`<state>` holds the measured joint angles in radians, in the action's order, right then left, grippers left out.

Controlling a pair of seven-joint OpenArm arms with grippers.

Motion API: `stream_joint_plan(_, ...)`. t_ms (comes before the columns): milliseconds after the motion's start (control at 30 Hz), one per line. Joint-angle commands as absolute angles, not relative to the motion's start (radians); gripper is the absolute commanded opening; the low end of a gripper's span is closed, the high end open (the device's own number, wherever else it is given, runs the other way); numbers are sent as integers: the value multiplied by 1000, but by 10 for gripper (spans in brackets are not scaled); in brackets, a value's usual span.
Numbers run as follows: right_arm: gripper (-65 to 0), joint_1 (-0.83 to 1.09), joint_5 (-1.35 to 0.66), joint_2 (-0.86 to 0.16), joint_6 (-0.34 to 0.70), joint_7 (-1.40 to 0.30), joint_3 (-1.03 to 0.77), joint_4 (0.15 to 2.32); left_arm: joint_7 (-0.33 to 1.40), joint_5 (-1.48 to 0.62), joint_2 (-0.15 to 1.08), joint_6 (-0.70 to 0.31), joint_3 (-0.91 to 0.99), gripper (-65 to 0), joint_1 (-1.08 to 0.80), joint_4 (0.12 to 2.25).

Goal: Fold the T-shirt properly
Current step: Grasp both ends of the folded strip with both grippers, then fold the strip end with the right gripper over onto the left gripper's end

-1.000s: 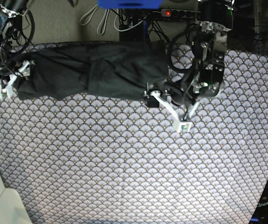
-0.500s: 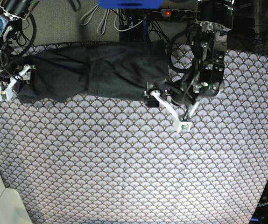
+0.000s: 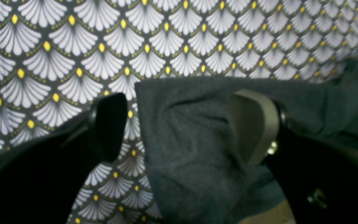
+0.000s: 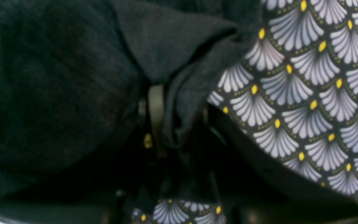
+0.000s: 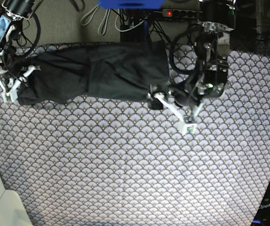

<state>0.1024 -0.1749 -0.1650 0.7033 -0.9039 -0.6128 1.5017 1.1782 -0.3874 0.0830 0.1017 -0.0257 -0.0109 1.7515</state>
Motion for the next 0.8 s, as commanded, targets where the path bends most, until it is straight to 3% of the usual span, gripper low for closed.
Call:
stream_joint_plan(0,-552,91,-145,-171,698,-918,-621,1521,1170,-392,85,102,-8,-127,-4,1773)
stream_joint_plan(433,-558,93,-142,-93,698,-921,-644,1601,1171,-392,143,102,39,-127,-45,1774)
stream_joint_plan(767,-559,173,-142,-77,698,-921,-460,1828,1171,-392,148,102,41,-127,-65,1801)
